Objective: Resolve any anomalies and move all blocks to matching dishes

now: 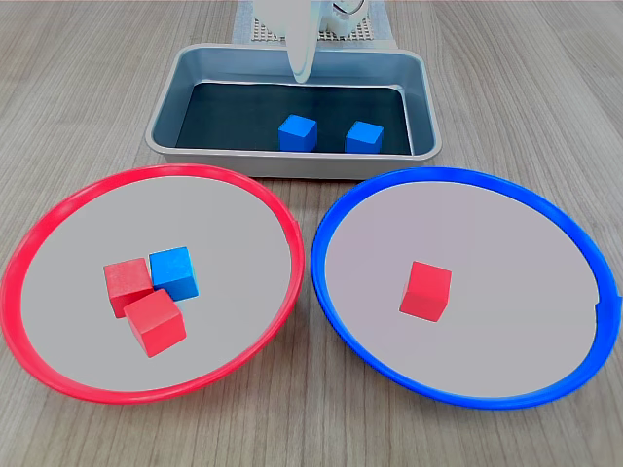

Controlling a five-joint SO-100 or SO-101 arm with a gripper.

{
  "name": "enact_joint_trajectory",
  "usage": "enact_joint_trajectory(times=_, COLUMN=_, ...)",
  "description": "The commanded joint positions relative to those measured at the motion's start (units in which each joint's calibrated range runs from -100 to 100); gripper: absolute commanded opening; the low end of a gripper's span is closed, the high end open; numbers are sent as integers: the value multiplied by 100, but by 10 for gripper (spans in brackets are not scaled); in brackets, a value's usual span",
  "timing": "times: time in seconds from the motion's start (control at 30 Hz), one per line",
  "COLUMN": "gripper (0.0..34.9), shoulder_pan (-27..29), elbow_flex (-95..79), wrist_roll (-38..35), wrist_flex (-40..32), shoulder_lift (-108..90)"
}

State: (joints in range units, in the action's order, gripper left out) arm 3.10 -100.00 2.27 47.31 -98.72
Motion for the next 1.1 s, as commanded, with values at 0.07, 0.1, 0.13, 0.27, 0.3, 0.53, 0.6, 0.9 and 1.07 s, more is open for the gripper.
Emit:
enact_joint_trajectory(times=0.07, gripper=3, shoulder_pan=-23, elbow_flex=0, wrist_roll=-15, wrist_flex=11, shoulder_lift=-34)
enact_joint_trajectory(times=0.1, gripper=3, shoulder_pan=-23, elbow_flex=0, wrist_roll=-15, wrist_flex=11, shoulder_lift=-34)
enact_joint_trajectory(times=0.13, gripper=3, shoulder_pan=-23, elbow_flex=0, wrist_roll=-15, wrist_flex=11, shoulder_lift=-34)
enact_joint_trajectory(times=0.27, gripper=3, shoulder_pan=-13, elbow_flex=0, wrist_roll=-15, wrist_flex=11, shoulder_lift=-34)
enact_joint_trajectory(times=0.3, gripper=3, shoulder_pan=-23, elbow_flex=0, wrist_roll=-20, wrist_flex=19, shoulder_lift=-34)
enact_joint_trajectory(times=0.53, gripper=59, shoulder_pan=53, elbow_flex=1320, wrist_roll=-547, wrist_flex=193, shoulder_lift=1808)
enact_joint_trajectory(times=0.6, gripper=89, shoulder_pan=100, elbow_flex=2012, wrist_roll=-674, wrist_flex=168, shoulder_lift=2832)
enact_joint_trajectory(times=0.9, gripper=114, shoulder_pan=6, elbow_flex=4388, wrist_roll=-156, wrist_flex=680, shoulder_lift=6456)
enact_joint_trajectory(times=1.07, gripper=120, shoulder_pan=-192, elbow_flex=5189, wrist_roll=171, wrist_flex=960, shoulder_lift=7770)
